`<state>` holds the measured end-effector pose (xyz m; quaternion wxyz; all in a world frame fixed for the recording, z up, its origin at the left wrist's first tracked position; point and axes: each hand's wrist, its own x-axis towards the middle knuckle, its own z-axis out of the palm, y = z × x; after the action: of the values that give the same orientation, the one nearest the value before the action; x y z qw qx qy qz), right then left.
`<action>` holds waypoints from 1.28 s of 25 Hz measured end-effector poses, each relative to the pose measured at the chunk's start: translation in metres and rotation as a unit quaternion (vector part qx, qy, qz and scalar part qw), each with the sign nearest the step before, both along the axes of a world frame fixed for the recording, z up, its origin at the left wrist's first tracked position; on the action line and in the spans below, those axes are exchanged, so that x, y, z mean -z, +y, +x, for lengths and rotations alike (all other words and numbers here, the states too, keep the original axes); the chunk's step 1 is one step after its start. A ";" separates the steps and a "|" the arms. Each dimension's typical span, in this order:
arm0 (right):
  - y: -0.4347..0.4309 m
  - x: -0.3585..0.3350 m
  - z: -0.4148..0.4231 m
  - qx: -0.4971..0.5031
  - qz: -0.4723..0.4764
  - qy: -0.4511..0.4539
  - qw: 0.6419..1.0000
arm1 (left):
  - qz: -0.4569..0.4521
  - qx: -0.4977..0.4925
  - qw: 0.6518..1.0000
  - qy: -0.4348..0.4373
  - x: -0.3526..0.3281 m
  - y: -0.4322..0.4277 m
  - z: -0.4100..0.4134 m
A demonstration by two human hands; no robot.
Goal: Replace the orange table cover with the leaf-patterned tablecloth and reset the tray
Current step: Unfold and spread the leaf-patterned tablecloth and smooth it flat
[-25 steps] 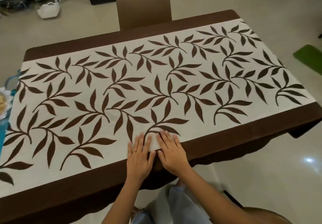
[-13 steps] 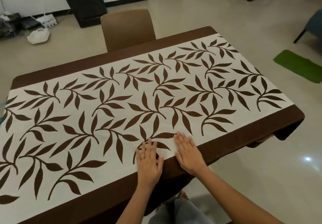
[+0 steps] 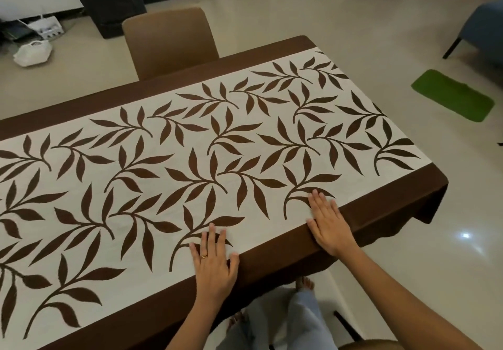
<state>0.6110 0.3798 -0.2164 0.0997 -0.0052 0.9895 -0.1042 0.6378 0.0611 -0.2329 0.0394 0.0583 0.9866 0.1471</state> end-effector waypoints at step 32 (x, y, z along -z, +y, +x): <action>0.200 0.001 -0.043 -0.049 0.003 0.011 0.999 | 0.015 0.043 0.999 0.002 0.002 0.269 -0.059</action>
<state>0.5679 0.5798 -0.2174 0.0938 -0.0546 0.9894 -0.0962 0.5788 0.3303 -0.2347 0.0428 0.1015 0.9809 0.1601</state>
